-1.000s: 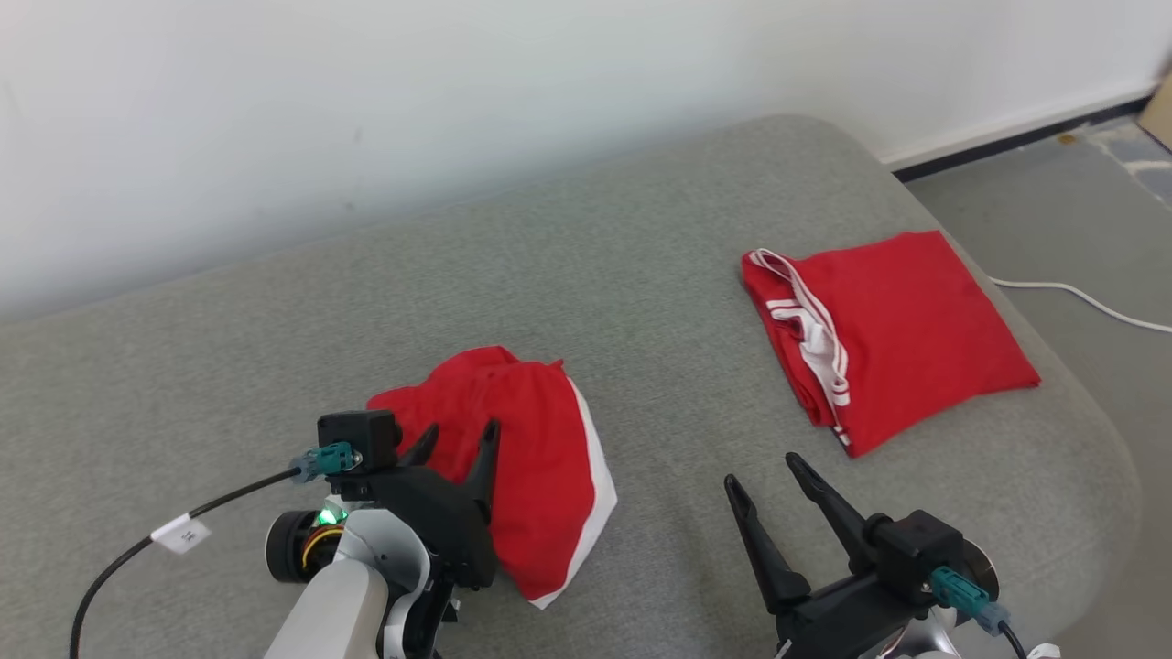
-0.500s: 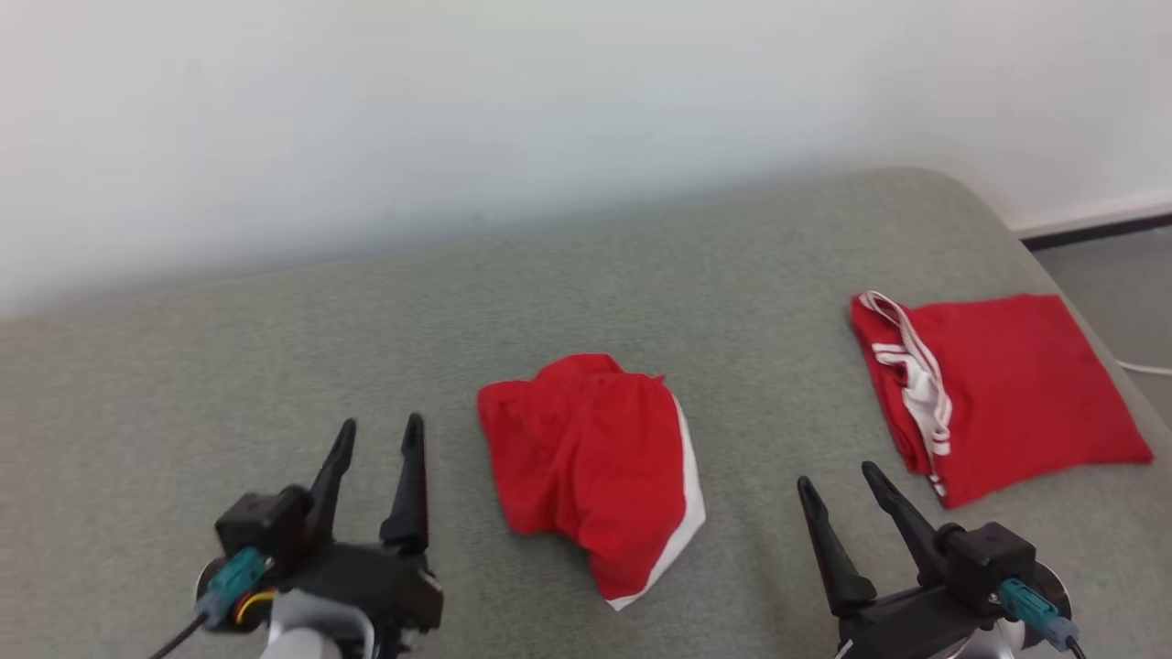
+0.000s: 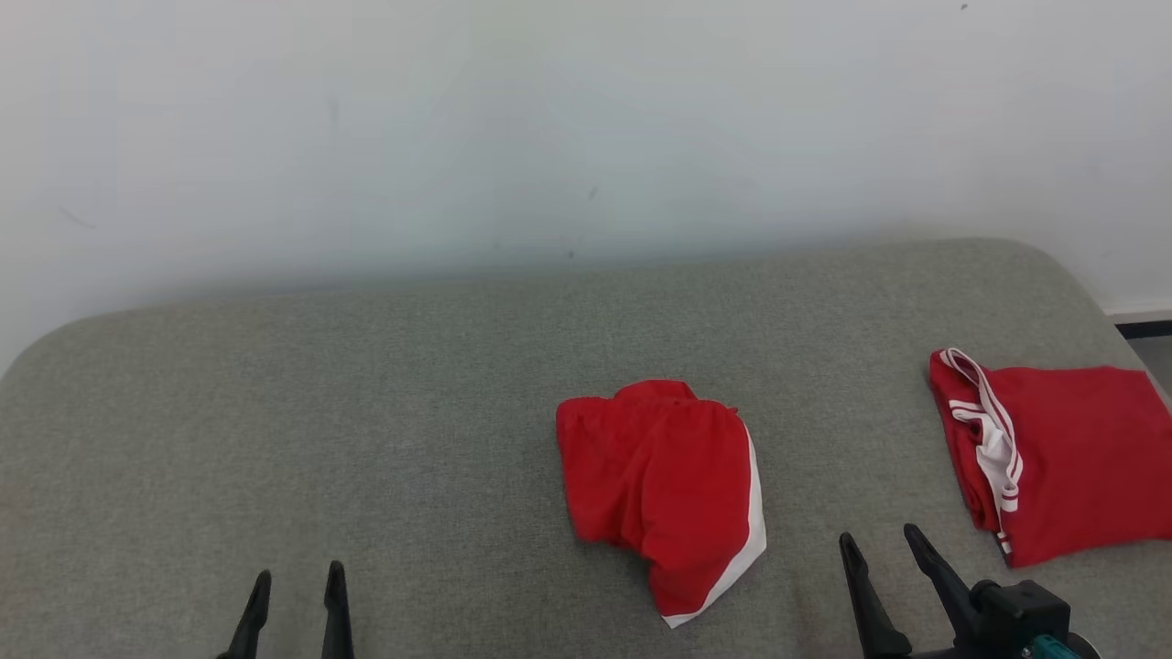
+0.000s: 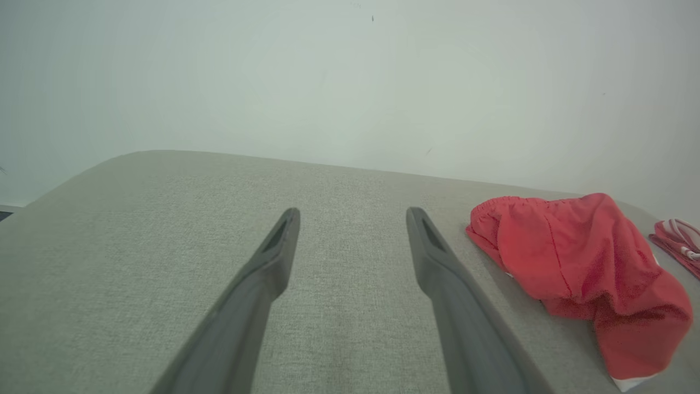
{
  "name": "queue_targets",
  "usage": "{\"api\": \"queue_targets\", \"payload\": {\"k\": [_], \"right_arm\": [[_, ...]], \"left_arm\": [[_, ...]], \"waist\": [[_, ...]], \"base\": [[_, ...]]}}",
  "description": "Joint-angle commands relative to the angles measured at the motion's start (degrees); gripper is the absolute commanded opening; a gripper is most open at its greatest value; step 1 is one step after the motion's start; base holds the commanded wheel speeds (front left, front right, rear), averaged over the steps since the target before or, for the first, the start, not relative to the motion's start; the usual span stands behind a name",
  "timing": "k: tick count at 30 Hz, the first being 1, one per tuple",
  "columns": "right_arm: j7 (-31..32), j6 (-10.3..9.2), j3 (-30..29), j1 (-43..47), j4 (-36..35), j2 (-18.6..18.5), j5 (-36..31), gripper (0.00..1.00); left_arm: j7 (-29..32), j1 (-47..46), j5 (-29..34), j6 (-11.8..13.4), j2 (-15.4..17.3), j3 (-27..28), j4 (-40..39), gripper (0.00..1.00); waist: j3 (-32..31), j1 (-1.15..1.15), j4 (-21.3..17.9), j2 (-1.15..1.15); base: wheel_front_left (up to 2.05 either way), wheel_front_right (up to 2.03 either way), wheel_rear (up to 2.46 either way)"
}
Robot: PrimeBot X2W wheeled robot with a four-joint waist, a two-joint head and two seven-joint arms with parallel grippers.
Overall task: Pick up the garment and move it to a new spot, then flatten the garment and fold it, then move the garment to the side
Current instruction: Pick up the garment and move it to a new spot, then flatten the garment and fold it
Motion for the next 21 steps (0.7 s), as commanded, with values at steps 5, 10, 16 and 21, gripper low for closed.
{"api": "queue_targets", "payload": {"k": [5, 10, 16, 21], "right_arm": [[-0.39, -0.14, -1.39, 2.04, 0.45, 0.50, -0.43, 1.00], [-0.10, -0.14, -2.07, 2.98, 0.56, 0.95, -0.90, 1.00], [0.33, -0.14, -2.15, 3.28, 0.48, 1.26, -0.96, 1.00], [0.27, -0.14, -2.13, 3.23, 0.16, 1.49, -1.04, 1.00]], "left_arm": [[-0.20, 4.76, 2.57, -0.38, 0.72, 2.59, -1.94, 1.00], [-0.21, 7.92, 4.04, -0.69, 0.26, 4.98, -2.57, 1.00], [-0.21, 9.06, 5.15, -2.35, -0.50, 6.38, -1.67, 1.00], [-0.21, 8.67, 5.88, -3.17, -0.98, 7.03, -1.62, 1.00]], "waist": [[-1.68, 0.01, 2.28, 0.00], [-2.14, 0.01, 2.85, 0.00], [-2.11, 0.01, 2.91, 0.00], [-1.87, 0.01, 2.63, 0.00]], "base": [[0.00, 0.00, 0.00], [0.00, 0.00, 0.00], [0.00, 0.00, 0.00], [0.00, 0.00, 0.00]]}}
